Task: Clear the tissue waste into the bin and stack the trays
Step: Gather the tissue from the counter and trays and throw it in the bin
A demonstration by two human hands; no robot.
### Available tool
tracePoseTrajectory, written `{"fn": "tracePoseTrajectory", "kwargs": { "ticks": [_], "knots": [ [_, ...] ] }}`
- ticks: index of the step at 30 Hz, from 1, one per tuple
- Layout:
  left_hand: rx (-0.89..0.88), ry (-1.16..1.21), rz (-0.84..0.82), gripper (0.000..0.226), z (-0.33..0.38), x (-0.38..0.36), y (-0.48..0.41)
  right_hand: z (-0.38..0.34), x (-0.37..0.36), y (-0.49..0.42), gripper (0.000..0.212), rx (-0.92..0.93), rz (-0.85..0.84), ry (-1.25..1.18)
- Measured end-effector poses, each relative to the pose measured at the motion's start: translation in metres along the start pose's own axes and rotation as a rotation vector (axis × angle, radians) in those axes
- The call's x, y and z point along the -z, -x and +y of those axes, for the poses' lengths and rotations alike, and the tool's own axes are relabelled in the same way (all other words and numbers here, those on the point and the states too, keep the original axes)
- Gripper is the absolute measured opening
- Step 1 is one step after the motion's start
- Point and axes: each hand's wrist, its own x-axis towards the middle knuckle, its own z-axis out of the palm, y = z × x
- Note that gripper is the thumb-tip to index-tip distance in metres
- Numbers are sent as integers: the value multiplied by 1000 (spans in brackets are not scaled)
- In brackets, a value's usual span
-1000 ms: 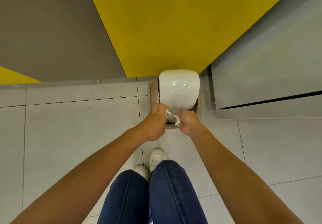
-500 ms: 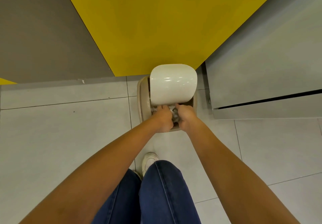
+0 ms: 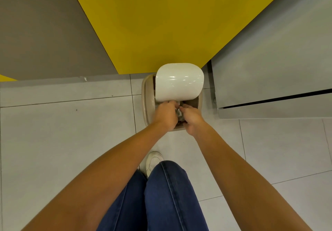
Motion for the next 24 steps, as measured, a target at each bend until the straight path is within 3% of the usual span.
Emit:
{"fn": "tracePoseTrajectory", "kwargs": {
  "ticks": [4, 11, 24],
  "knots": [
    [-69, 148, 141, 25, 6, 31, 25, -12, -5, 35, 35, 17, -26, 42],
    [-56, 227, 231, 25, 34, 97, 88, -45, -8, 121, 44, 50, 4, 200],
    [-96, 214, 376, 24, 125, 250, 244, -128, -33, 333, 30, 403, -42, 404]
  ]
}}
